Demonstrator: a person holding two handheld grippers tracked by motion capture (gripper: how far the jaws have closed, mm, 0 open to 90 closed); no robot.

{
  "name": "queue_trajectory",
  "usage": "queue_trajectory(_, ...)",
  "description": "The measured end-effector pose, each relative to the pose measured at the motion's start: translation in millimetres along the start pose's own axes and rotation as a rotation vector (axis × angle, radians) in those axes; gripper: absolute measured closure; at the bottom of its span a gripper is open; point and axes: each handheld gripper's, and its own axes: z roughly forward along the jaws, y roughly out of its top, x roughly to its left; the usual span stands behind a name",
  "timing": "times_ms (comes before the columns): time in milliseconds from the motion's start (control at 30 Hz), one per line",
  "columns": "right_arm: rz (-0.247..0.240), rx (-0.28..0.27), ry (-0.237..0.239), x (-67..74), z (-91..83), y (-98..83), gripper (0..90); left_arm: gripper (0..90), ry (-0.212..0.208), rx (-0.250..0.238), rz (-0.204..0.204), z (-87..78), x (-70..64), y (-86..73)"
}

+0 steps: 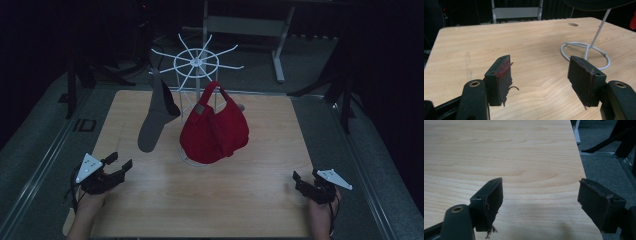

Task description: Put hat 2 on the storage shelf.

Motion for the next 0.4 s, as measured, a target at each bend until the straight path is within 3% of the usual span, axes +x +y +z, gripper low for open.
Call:
queue_trajectory(67,0.0,0.0,0.0,0.0,-0.1,0.0,20.0,36.4,0.002,0.011,-0.003,0.7,0.1,-4.4)
queue_trajectory(133,0.0,0.0,0.0,0.0,0.0,0.0,20.0,37.0,0.017,0.02,0.019,0.4,-1.1,-6.7)
queue_trajectory(400,-0.001,0.001,0.0,0.3,0.1,0.1,20.0,37.1,-0.006,0.008,0.008,-0.3,-1.0,-8.6)
